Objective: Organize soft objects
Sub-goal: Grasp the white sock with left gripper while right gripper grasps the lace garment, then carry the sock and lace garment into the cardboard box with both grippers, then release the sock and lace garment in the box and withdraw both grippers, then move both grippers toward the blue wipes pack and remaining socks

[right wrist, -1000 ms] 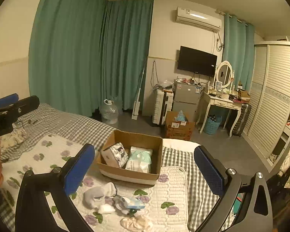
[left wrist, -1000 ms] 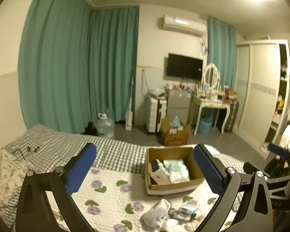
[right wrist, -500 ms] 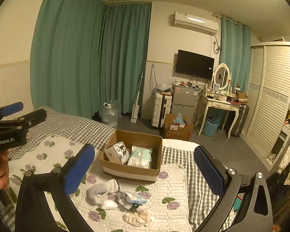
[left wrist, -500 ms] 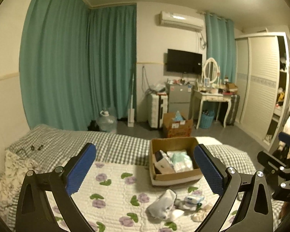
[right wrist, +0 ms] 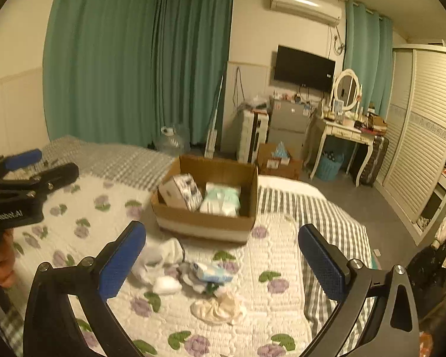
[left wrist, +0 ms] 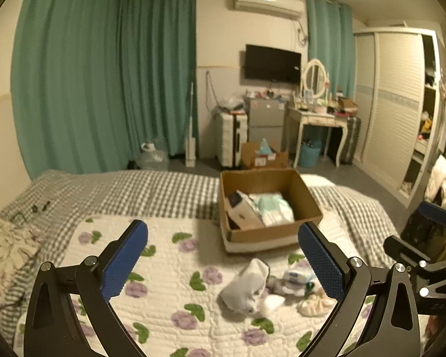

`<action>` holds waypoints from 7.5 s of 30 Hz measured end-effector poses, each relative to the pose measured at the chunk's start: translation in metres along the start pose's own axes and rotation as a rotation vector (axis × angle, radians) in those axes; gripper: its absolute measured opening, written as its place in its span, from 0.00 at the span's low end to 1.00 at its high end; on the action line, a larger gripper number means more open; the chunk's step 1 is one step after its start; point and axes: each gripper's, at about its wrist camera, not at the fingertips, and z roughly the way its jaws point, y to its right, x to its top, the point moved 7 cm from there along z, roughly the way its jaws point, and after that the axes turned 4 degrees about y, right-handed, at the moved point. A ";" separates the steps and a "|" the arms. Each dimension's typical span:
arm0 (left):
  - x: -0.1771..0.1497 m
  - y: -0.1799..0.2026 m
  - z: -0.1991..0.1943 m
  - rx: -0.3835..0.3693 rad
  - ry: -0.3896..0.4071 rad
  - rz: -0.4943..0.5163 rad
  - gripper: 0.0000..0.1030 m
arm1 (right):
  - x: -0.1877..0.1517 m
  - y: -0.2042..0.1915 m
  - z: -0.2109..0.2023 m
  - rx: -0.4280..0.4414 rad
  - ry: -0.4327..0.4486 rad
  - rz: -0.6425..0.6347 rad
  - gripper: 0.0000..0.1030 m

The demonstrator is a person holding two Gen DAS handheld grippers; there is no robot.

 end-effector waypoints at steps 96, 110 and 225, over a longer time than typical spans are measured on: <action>0.054 0.026 -0.022 -0.158 0.226 0.025 0.45 | 0.089 -0.005 -0.022 0.145 0.256 0.050 0.20; 0.085 0.022 0.064 -0.152 0.195 -0.002 0.45 | 0.131 0.006 0.049 0.087 0.294 0.032 0.20; -0.091 0.024 0.128 -0.059 -0.236 0.083 1.00 | -0.087 0.019 0.178 0.132 -0.327 -0.140 1.00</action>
